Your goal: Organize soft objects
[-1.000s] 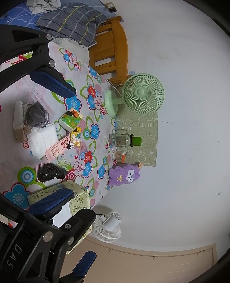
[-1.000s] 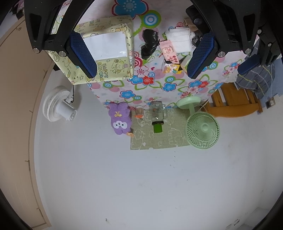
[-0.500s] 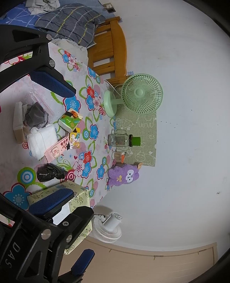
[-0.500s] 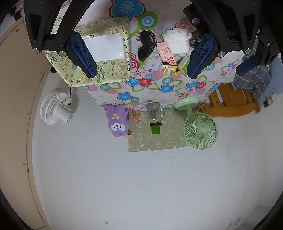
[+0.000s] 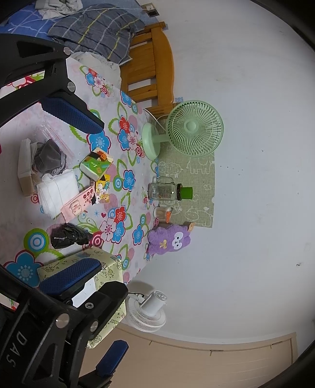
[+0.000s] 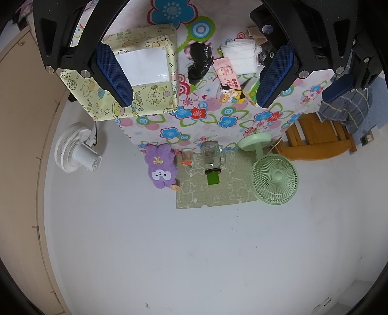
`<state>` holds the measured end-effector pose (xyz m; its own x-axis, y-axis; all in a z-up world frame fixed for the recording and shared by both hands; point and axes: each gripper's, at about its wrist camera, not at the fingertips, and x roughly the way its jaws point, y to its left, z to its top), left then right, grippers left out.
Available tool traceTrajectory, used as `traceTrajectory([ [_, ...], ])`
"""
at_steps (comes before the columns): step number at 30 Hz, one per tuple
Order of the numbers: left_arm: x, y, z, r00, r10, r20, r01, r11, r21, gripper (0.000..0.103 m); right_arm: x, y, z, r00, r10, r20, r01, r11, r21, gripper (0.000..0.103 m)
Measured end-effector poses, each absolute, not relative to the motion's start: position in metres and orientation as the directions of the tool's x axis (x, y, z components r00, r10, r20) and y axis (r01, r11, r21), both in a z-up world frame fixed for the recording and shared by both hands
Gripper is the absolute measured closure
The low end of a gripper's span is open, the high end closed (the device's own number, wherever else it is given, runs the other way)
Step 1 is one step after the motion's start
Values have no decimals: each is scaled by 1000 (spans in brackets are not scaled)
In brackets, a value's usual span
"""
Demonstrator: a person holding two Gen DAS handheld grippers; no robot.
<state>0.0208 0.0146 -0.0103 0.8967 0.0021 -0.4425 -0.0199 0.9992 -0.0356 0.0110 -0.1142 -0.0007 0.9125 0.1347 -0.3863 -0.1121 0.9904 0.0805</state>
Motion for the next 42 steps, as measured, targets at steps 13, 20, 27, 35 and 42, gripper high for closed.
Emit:
traceTrajectory([
  [13,28,16,-14,895,-2,-446,-11,1000,-27,1,19,-106,-4,907,156,-392,-132,987,87,6],
  [20,36,28,-25,886,8,-463,-23,999,-27,4,29,-96,-13,898,152,-412,-126,988,89,6],
  [27,38,39,-40,877,28,-479,-40,999,-16,4,39,-84,-27,887,167,-431,-137,986,100,6],
  [35,35,51,-62,858,20,-512,-41,999,-29,5,42,-70,-50,864,201,-461,-168,979,112,8],
  [42,34,56,-84,836,2,-549,-35,998,-51,6,41,-59,-70,843,217,-492,-187,976,110,10],
])
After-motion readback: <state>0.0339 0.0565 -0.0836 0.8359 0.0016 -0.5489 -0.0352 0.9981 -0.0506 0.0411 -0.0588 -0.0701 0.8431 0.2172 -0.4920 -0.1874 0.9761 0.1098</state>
